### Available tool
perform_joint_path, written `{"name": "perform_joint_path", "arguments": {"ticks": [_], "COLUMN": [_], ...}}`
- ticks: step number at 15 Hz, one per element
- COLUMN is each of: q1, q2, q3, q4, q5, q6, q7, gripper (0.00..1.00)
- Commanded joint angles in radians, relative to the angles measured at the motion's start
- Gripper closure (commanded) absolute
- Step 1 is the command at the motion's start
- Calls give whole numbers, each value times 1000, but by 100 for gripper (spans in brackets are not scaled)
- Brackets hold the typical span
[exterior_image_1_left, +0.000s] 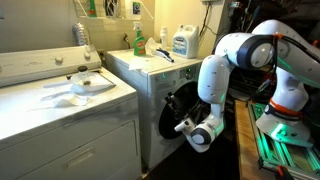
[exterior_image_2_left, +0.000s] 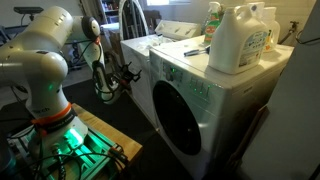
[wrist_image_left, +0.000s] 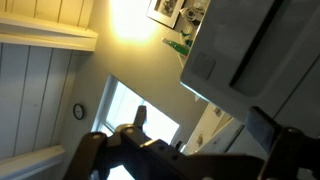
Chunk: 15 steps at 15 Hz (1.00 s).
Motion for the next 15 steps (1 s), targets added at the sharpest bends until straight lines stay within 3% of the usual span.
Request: {"name": "perform_joint_path", "arguments": {"ticks": [1,7,15], "q1": [-134,-238,-272], "q2": [-18,-26,-71], "q3": [60,62,40], "q4": [-32,-26,-14], "q5": [-41,-62,-80], "q6": [16,-15,-15], "q7": [-47,-48,-46], "gripper": [0,0,0]}}
